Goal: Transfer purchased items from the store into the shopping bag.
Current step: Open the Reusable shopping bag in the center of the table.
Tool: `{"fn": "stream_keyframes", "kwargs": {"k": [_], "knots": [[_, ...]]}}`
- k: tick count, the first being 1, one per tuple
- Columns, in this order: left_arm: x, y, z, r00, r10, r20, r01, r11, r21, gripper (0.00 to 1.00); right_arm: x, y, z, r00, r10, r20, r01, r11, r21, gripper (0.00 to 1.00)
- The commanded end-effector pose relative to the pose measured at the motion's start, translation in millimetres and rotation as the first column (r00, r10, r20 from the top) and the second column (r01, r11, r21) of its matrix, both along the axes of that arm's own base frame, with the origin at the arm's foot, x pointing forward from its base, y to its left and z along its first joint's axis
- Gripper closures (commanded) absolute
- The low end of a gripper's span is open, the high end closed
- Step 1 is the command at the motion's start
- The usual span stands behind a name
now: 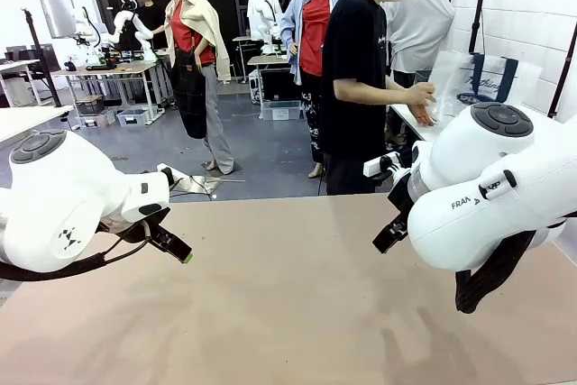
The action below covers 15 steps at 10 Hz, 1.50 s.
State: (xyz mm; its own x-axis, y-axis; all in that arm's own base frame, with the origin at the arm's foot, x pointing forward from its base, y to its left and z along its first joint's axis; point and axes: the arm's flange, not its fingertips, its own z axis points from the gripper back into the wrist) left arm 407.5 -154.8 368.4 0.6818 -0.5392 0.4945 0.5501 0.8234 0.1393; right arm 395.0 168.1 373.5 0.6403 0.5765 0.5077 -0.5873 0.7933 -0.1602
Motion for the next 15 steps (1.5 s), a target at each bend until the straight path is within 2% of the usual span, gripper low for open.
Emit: {"fn": "stream_keyframes", "kwargs": {"k": [1,15], "knots": [[0.4,1.7,0.0,1.0,0.003,-0.001,-0.003,1.0,-0.002,0.0,0.0,-0.1,0.0,1.0,0.0,0.0,0.0,1.0,0.0,0.0],[0.4,1.7,0.0,1.0,0.003,-0.001,-0.003,1.0,-0.002,0.0,0.0,-0.1,0.0,1.0,0.0,0.0,0.0,1.0,0.0,0.0]]}}
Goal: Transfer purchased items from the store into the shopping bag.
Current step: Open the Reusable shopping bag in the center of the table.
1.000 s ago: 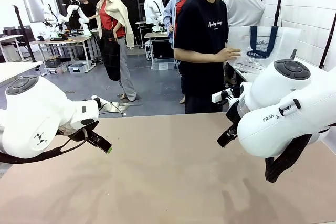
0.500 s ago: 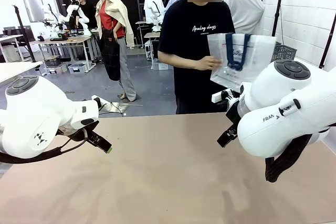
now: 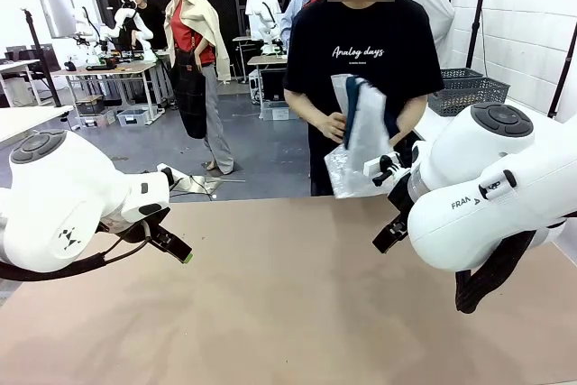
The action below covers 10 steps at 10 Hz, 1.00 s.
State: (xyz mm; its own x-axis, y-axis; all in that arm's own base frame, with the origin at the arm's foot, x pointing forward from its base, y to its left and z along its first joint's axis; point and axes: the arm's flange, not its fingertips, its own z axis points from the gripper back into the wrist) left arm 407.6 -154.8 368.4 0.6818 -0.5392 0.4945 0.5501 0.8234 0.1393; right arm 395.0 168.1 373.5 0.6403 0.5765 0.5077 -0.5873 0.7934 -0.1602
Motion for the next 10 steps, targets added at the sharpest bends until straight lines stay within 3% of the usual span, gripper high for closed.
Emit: {"fn": "stream_keyframes", "kwargs": {"k": [1,10], "knots": [[0.4,1.7,0.0,1.0,0.003,-0.001,-0.003,1.0,-0.002,0.0,0.0,-0.1,0.0,1.0,0.0,0.0,0.0,1.0,0.0,0.0],[0.4,1.7,0.0,1.0,0.003,-0.001,-0.003,1.0,-0.002,0.0,0.0,-0.1,0.0,1.0,0.0,0.0,0.0,1.0,0.0,0.0]]}}
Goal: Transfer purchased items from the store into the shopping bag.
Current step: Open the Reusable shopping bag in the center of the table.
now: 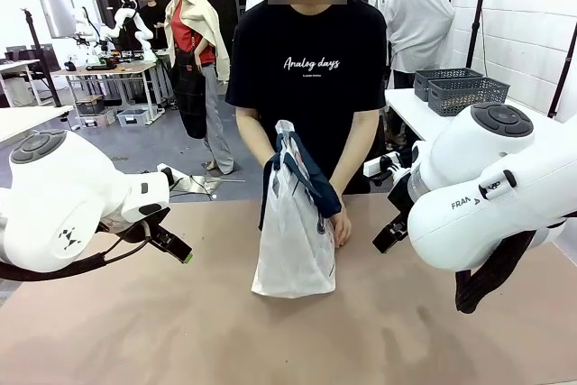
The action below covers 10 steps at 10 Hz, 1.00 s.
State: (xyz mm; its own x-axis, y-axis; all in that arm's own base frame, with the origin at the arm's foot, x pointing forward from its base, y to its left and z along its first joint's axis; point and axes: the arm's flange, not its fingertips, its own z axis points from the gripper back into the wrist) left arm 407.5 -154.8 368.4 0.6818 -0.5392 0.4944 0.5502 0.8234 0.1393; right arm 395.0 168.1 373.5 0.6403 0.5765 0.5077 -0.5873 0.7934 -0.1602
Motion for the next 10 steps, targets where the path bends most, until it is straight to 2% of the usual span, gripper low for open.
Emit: {"fn": "stream_keyframes", "kwargs": {"k": [1,10], "knots": [[0.4,1.7,0.0,1.0,0.003,-0.001,-0.003,1.0,-0.002,0.0,0.0,-0.1,0.0,1.0,0.0,0.0,0.0,1.0,0.0,0.0],[0.4,1.7,0.0,1.0,0.003,-0.001,-0.003,1.0,-0.002,0.0,0.0,-0.1,0.0,1.0,0.0,0.0,0.0,1.0,0.0,0.0]]}}
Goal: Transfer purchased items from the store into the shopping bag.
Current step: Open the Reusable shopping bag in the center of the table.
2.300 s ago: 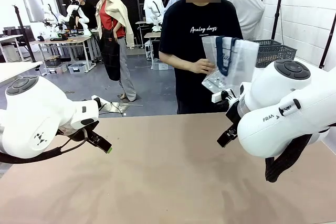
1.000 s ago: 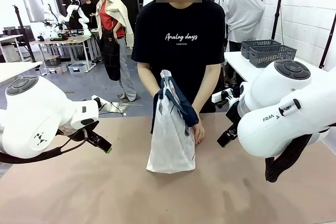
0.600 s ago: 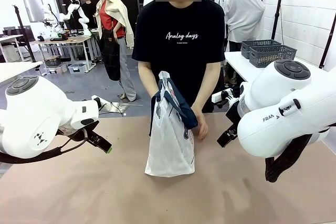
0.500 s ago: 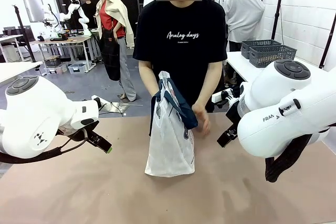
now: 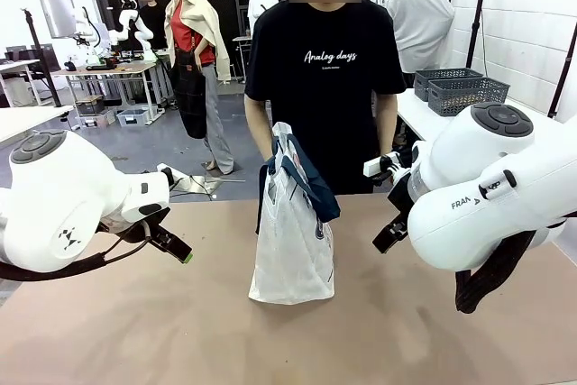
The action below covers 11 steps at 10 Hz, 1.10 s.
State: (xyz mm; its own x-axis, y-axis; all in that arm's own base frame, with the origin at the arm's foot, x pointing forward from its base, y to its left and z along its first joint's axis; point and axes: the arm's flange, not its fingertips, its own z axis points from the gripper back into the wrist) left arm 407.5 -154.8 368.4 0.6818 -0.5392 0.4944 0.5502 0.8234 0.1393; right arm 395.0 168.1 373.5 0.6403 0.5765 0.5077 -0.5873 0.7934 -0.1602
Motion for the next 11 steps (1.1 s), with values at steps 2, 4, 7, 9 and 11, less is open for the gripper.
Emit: {"fn": "stream_keyframes", "kwargs": {"k": [2,4,7,9,11], "knots": [[0.4,1.7,0.0,1.0,0.003,-0.001,-0.003,1.0,-0.002,0.0,0.0,-0.1,0.0,1.0,0.0,0.0,0.0,1.0,0.0,0.0],[0.4,1.7,0.0,1.0,0.003,-0.001,-0.003,1.0,-0.002,0.0,0.0,-0.1,0.0,1.0,0.0,0.0,0.0,1.0,0.0,0.0],[0.4,1.7,0.0,1.0,0.003,-0.001,-0.003,1.0,-0.002,0.0,0.0,-0.1,0.0,1.0,0.0,0.0,0.0,1.0,0.0,0.0],[0.4,1.7,0.0,1.0,0.003,-0.001,-0.003,1.0,-0.002,0.0,0.0,-0.1,0.0,1.0,0.0,0.0,0.0,1.0,0.0,0.0],[-0.5,-4.3,3.6,1.0,-0.008,-0.027,0.007,0.999,-0.047,0.0,0.0,0.0,0.0,1.0,0.0,0.0,0.0,1.0,0.0,0.0]]}}
